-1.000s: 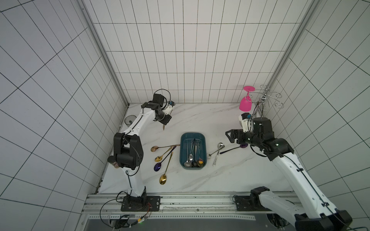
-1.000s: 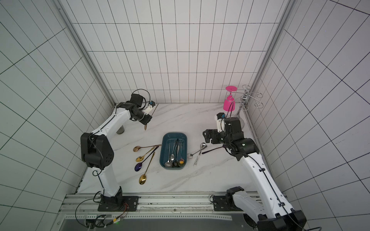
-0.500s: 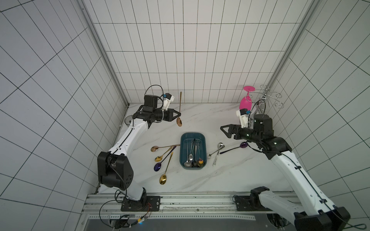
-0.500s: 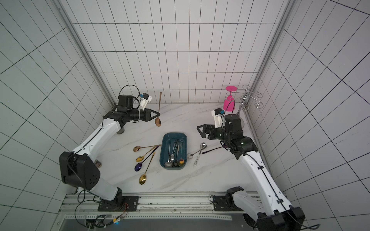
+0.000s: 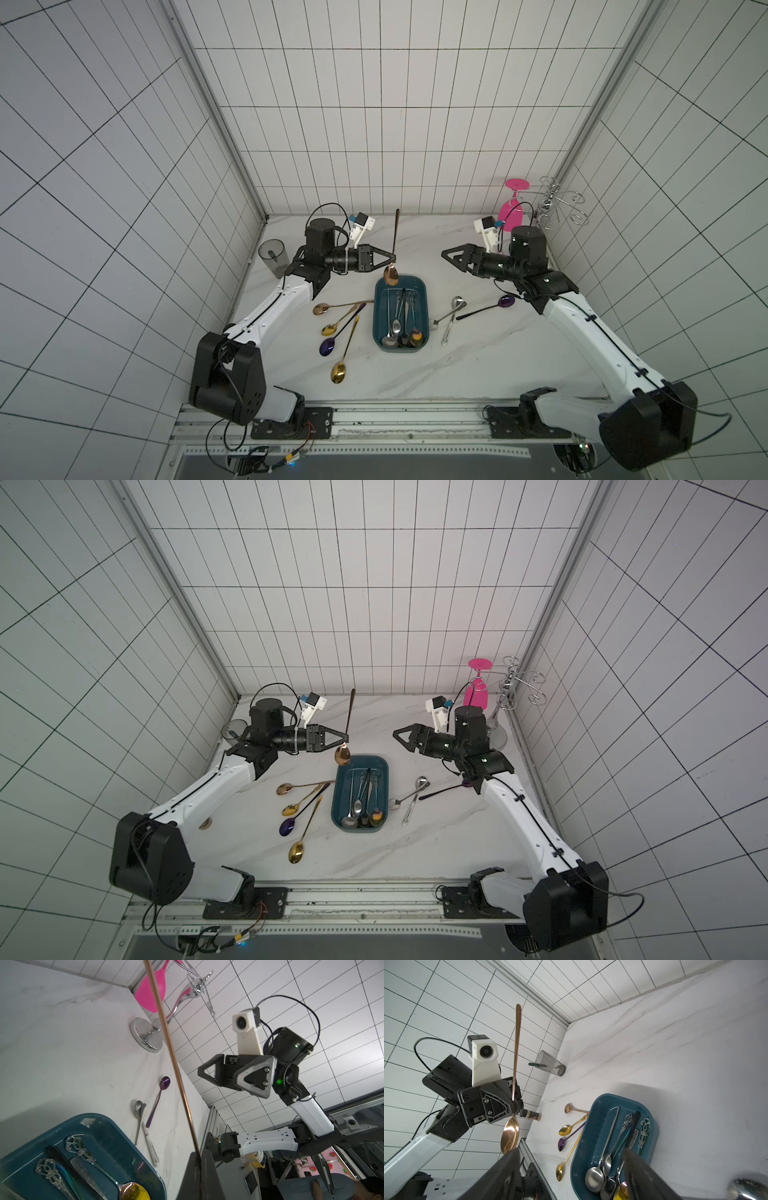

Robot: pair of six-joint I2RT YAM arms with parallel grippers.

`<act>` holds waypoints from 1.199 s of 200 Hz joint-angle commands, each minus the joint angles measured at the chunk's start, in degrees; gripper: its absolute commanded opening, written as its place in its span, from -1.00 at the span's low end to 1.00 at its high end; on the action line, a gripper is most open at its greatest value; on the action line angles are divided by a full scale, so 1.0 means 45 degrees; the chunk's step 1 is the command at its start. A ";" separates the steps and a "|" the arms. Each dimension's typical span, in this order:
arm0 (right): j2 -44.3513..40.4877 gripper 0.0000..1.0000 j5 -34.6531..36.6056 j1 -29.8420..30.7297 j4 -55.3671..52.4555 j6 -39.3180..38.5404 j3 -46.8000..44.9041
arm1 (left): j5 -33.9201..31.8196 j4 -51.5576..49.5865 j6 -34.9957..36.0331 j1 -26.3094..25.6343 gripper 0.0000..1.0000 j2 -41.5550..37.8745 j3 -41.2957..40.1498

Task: Put the spoon into the storage box
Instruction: Pick up the spoon from the center of the board.

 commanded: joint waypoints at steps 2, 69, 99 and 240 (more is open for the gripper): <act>0.0765 0.60 -0.0908 0.0423 0.1475 0.1435 0.0532 | 0.0381 0.1084 -0.0523 -0.0266 -1.00 -0.0382 -0.0512; 0.3112 0.42 -0.1673 0.0875 0.7426 0.6199 0.0909 | 0.0851 0.2584 -0.1257 -0.0763 -1.00 -0.0791 -0.1613; 0.4077 0.31 -0.1828 0.1172 0.7669 0.6436 0.1855 | 0.0893 0.2928 -0.1259 -0.1019 -1.00 -0.0865 -0.1912; 0.5276 -1.00 -0.2414 0.1510 0.8715 0.7110 0.2749 | 0.0776 0.2999 -0.1214 -0.1358 -1.00 -0.0771 -0.2016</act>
